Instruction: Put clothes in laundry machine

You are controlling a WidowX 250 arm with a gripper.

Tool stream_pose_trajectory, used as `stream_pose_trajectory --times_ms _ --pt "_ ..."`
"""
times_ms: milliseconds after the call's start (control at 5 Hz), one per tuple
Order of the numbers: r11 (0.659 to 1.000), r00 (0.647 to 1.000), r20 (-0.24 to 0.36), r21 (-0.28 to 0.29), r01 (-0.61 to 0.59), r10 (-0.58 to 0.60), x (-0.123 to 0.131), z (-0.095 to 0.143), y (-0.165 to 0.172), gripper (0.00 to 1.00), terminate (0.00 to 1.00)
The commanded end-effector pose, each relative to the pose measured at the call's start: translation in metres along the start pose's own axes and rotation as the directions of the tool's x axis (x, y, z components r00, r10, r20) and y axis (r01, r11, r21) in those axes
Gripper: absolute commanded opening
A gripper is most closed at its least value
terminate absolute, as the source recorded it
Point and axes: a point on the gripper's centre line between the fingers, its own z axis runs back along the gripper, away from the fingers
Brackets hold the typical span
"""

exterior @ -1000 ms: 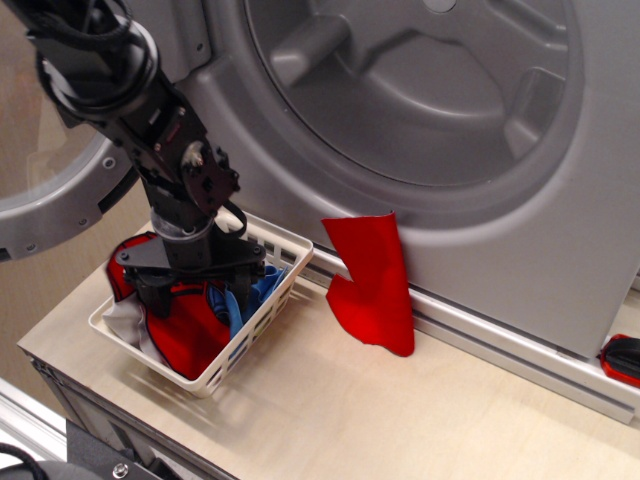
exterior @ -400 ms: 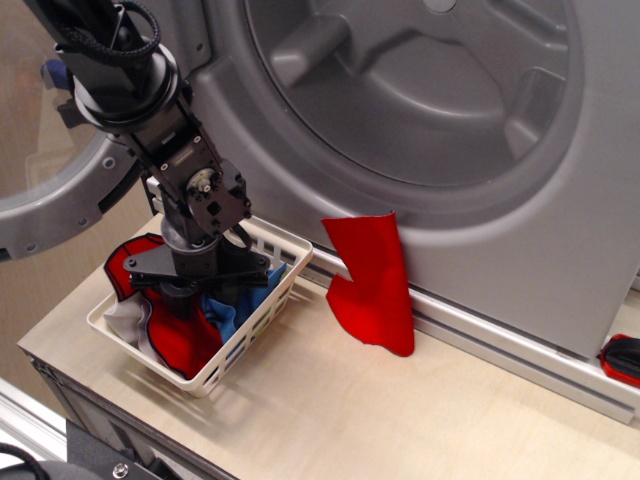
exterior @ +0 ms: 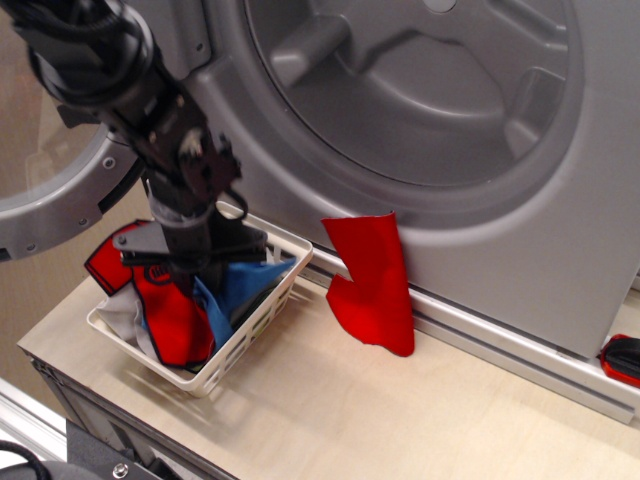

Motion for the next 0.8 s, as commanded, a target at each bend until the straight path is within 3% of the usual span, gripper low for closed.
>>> stream_pose_trajectory --times_ms 0,400,600 --pt "0.999 0.995 0.095 -0.046 0.023 -0.019 0.012 0.06 -0.019 0.0 0.0" --pt "0.985 0.979 0.16 -0.1 0.142 -0.124 0.001 0.122 -0.063 0.0 0.0" --pt "0.97 0.96 0.243 -0.157 0.183 -0.142 0.003 0.148 -0.092 0.0 0.0"
